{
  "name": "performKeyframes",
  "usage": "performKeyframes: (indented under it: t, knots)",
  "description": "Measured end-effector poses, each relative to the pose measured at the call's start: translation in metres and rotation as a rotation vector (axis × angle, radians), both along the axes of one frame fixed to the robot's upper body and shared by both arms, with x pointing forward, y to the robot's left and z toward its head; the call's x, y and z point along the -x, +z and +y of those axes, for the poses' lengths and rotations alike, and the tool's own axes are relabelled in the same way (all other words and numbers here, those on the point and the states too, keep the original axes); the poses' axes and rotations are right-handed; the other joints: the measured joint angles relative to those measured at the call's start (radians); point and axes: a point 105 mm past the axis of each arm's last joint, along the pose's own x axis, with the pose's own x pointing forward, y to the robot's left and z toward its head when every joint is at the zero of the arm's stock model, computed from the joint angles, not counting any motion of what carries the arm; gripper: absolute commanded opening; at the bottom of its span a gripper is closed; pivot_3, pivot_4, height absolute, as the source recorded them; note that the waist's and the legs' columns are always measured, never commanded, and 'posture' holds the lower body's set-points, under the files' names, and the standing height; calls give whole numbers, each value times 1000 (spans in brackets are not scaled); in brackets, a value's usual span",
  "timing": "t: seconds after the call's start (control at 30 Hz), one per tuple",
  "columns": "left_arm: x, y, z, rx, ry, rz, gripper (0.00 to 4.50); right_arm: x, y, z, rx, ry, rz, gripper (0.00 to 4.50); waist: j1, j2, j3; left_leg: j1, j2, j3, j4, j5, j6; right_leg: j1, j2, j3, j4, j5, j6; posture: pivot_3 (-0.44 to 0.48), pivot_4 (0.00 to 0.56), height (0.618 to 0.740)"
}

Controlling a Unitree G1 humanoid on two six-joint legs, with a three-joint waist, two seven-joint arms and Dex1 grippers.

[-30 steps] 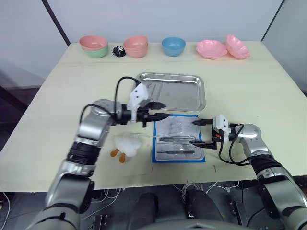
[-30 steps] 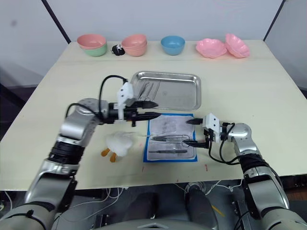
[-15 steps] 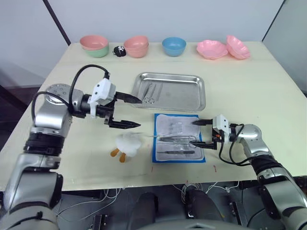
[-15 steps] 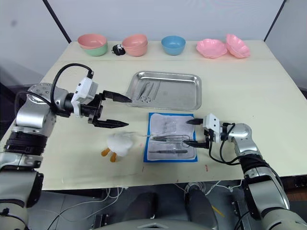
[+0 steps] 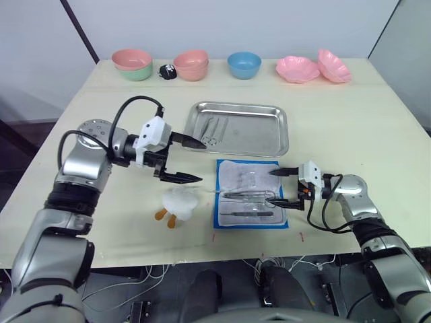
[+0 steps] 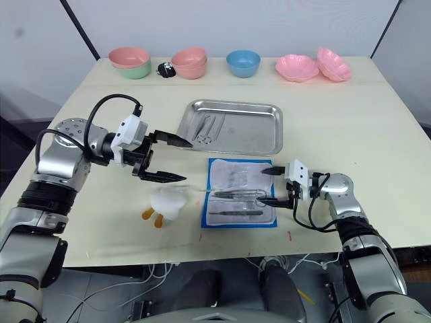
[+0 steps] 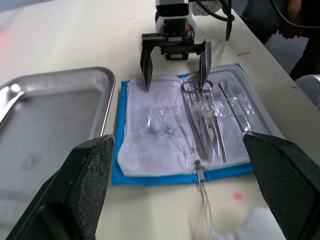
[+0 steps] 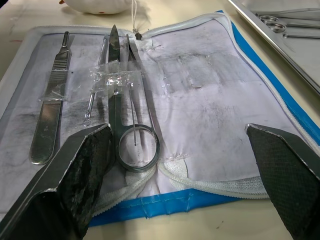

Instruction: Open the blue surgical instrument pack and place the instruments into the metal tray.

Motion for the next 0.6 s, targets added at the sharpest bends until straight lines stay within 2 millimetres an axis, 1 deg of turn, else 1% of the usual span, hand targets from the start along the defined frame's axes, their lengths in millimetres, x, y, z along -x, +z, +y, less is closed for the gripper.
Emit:
performKeyframes:
  t: [0.13, 0.17, 0.23, 0.27, 0.3, 0.33, 0.43, 0.53, 0.6]
  knots:
    - [-1, -10, -6, -15, -19, -17, 4385, 0, 0, 0, 1, -2, 0, 4500, 1, 0, 0, 0, 0, 1, 0, 0, 0, 0, 0, 0, 0, 0, 0, 0, 150, 740]
    - [-2, -15, -10, -15, -27, -17, 3990, 0, 0, 0, 1, -3, 1, 4500, 1, 0, 0, 0, 0, 1, 0, 0, 0, 0, 0, 0, 0, 0, 0, 0, 150, 740]
    - [-2, -18, -13, -15, -35, -17, 3556, 0, 0, 0, 0, -4, 1, 4500, 1, 0, 0, 0, 0, 1, 0, 0, 0, 0, 0, 0, 0, 0, 0, 0, 150, 740]
    - [-2, -21, -15, -15, -40, -14, 3004, 0, 0, 0, 0, -4, 1, 4500, 1, 0, 0, 0, 0, 1, 0, 0, 0, 0, 0, 0, 0, 0, 0, 0, 150, 740]
    - [-3, -24, -17, -16, -42, -12, 2619, 0, 0, 0, 0, -4, 1, 4500, 1, 0, 0, 0, 0, 1, 0, 0, 0, 0, 0, 0, 0, 0, 0, 0, 150, 740]
    - [-3, -30, -24, -19, -60, -12, 2354, 0, 0, 0, 0, -5, 0, 4500, 1, 0, 0, 0, 0, 2, 0, 0, 0, 0, 0, 0, 0, 0, 0, 0, 150, 740]
    - [-2, -47, -38, -26, -95, -8, 2354, 0, 0, 0, -2, -6, -1, 4500, 0, 0, 0, 0, 0, 6, 0, 0, 0, 0, 0, 1, 0, 1, -1, 0, 150, 740]
    - [-2, -53, -42, -29, -103, -1, 2354, 0, 0, 0, -2, -6, -1, 4500, 0, 0, 0, 0, 0, 6, 0, 0, 0, 0, 1, 1, 0, 1, -1, 0, 150, 740]
    - [-3, -62, -47, -31, -105, 13, 2354, 0, 0, 0, -2, -7, 0, 4500, 0, 0, 0, 0, 0, 6, 0, 0, 0, 0, 1, 1, 0, 1, -1, 0, 150, 740]
